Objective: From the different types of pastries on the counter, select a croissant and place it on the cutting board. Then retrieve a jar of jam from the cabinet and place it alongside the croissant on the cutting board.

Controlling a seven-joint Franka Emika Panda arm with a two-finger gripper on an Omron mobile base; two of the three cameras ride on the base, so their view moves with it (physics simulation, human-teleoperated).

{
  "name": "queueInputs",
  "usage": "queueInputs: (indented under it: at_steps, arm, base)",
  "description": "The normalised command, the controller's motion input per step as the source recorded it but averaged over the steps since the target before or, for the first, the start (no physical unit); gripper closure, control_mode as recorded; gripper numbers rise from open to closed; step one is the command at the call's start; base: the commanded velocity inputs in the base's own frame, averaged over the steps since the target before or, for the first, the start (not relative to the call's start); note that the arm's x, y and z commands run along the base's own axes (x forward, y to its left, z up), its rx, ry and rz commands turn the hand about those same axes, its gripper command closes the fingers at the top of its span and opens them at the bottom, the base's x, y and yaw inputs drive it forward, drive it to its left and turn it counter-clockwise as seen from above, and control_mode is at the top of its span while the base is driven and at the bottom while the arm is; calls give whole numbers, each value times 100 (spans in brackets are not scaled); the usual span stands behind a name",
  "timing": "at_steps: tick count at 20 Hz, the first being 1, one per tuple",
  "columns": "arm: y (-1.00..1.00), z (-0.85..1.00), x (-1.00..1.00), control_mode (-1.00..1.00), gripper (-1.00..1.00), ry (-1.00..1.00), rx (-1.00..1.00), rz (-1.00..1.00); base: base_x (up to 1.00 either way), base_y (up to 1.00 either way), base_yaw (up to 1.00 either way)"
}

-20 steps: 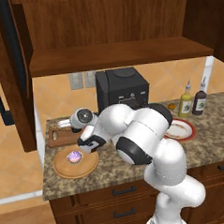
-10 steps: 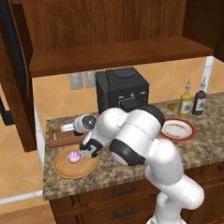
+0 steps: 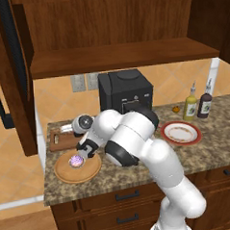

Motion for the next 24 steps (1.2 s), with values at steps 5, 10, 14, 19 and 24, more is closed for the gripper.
queueInputs:
  at_steps: [5, 10, 14, 19, 24]
  arm:
    - [0, -36, 23, -100, 100, 0, 0, -1]
    - [-5, -24, 32, -100, 100, 0, 0, 0]
    - [-6, -35, 29, -100, 100, 0, 0, 0]
    - [0, -46, 16, -100, -100, 0, -2, 0]
    - [0, -30, 0, -100, -100, 0, -1, 0]
  base:
    - [0, 0, 0]
    - [0, 0, 0]
    - [0, 0, 0]
    - [0, 0, 0]
    - [0, 0, 0]
